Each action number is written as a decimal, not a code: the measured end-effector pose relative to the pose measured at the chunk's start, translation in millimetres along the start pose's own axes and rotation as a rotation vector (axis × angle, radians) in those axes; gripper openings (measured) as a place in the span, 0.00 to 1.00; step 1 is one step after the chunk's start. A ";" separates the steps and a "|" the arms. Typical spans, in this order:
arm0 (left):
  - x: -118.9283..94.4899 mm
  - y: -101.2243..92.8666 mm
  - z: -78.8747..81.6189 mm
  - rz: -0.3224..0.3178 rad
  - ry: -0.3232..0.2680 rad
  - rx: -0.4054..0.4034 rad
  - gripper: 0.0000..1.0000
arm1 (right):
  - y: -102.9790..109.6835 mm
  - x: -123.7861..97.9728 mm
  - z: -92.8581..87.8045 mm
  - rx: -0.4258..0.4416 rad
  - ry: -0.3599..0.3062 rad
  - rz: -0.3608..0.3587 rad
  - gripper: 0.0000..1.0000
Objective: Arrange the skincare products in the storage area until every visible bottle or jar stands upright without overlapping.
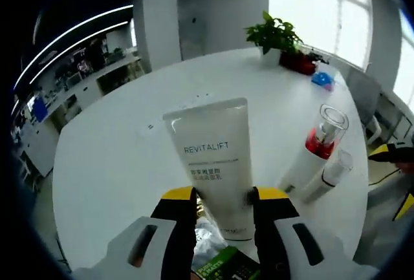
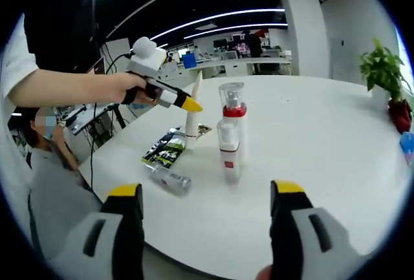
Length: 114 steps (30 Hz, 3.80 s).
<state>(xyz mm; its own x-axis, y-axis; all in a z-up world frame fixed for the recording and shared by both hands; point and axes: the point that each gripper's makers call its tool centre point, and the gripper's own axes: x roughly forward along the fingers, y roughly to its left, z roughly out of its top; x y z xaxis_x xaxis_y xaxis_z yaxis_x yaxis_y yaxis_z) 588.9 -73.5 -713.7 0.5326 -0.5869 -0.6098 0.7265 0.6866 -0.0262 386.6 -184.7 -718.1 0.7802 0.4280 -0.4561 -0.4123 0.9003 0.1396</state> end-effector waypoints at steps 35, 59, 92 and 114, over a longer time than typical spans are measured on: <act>-116.7 -65.1 9.1 0.081 -0.205 -0.285 0.30 | 63.8 32.0 40.4 -0.156 -0.081 0.157 0.66; -137.1 -113.0 8.7 0.044 -0.259 -0.349 0.30 | 89.7 54.0 72.8 -0.286 -0.100 0.228 0.25; -205.4 -169.9 35.7 -0.501 -0.348 -0.094 0.22 | 142.4 -28.3 90.7 -0.007 -0.161 0.932 0.20; -221.7 -196.4 47.7 -0.742 -0.243 0.148 0.15 | 157.1 -50.7 93.1 -0.071 -0.146 1.123 0.21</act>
<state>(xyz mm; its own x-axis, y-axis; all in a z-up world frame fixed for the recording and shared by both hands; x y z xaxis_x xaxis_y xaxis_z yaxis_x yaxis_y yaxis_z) 348.9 -98.8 -535.5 -0.0459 -0.9579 -0.2836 0.9699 0.0252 -0.2423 326.0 -57.6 -591.3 -0.0029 1.0000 0.0030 -0.9357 -0.0038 0.3527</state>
